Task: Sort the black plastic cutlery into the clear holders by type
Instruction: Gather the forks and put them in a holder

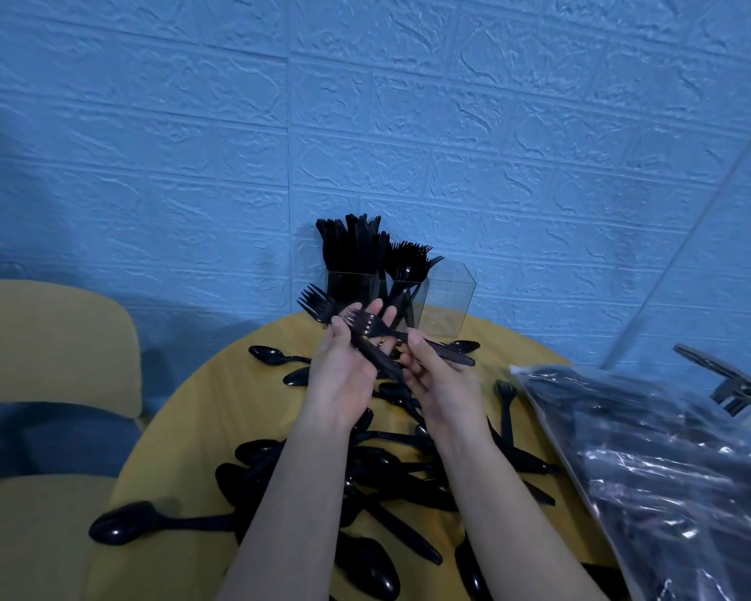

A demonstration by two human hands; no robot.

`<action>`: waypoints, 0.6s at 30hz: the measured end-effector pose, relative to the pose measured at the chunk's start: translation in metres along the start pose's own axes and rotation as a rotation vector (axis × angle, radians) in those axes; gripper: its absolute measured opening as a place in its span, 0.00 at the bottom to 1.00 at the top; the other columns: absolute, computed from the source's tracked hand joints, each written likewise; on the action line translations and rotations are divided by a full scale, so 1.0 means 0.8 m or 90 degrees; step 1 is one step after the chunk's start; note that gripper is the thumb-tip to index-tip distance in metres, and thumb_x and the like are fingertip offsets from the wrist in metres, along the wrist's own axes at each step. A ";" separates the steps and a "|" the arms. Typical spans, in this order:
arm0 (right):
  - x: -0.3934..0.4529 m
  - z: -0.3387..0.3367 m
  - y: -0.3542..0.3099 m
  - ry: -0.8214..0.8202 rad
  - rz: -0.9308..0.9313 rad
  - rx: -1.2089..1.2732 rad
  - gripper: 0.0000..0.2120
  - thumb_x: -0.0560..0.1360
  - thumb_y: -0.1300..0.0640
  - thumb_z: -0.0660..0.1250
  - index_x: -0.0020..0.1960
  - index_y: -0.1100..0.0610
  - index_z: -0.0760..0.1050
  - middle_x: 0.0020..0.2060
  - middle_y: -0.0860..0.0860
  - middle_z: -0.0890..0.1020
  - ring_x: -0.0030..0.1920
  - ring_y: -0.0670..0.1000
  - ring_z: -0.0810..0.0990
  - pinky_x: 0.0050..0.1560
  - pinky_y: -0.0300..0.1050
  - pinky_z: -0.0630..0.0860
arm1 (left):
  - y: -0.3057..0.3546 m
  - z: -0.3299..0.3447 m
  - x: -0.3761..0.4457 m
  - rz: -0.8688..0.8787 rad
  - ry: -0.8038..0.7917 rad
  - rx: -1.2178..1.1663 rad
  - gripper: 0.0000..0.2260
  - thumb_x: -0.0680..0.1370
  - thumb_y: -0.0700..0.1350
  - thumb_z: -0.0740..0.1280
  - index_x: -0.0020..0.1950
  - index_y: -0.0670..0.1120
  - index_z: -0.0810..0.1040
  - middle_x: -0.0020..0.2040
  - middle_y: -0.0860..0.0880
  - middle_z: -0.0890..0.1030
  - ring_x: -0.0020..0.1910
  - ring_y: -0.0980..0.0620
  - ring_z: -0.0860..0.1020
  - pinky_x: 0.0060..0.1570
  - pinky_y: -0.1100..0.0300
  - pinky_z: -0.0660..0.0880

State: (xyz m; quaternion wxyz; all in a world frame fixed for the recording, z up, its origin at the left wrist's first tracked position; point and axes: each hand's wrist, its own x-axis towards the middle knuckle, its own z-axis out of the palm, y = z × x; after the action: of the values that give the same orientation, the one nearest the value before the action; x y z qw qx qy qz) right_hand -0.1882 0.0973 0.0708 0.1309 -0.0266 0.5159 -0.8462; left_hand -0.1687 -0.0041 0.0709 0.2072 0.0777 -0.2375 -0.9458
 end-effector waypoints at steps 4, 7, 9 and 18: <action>0.000 0.000 0.001 -0.002 -0.013 -0.041 0.03 0.74 0.61 0.70 0.45 0.57 0.82 0.30 0.48 0.81 0.33 0.43 0.78 0.37 0.36 0.76 | -0.003 -0.003 -0.001 0.041 0.001 0.059 0.13 0.84 0.46 0.49 0.56 0.42 0.71 0.55 0.42 0.80 0.52 0.47 0.81 0.50 0.52 0.77; 0.000 -0.004 -0.008 -0.084 0.009 -0.107 0.07 0.76 0.56 0.67 0.47 0.57 0.83 0.36 0.51 0.83 0.37 0.46 0.80 0.39 0.38 0.76 | 0.001 -0.005 0.002 0.090 0.032 0.118 0.11 0.84 0.44 0.51 0.53 0.42 0.71 0.51 0.44 0.82 0.47 0.52 0.83 0.45 0.56 0.80; 0.000 -0.009 -0.022 -0.131 -0.010 -0.189 0.08 0.76 0.55 0.66 0.47 0.56 0.83 0.40 0.53 0.84 0.38 0.48 0.80 0.40 0.39 0.76 | 0.008 -0.008 0.004 0.116 0.059 0.134 0.11 0.84 0.43 0.51 0.52 0.42 0.71 0.48 0.45 0.82 0.43 0.53 0.83 0.42 0.57 0.80; 0.000 -0.004 -0.040 -0.209 -0.134 -0.739 0.05 0.71 0.56 0.73 0.47 0.50 0.83 0.35 0.43 0.81 0.36 0.36 0.76 0.37 0.24 0.69 | -0.001 -0.002 0.006 0.099 0.059 0.257 0.11 0.84 0.43 0.53 0.49 0.40 0.72 0.41 0.45 0.80 0.38 0.53 0.82 0.43 0.55 0.80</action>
State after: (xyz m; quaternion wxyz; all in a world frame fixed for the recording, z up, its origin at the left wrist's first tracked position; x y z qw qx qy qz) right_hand -0.1948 0.1140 0.0977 0.0885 -0.2748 0.8604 -0.4200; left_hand -0.1727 -0.0060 0.0692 0.2707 0.1421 -0.4178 -0.8556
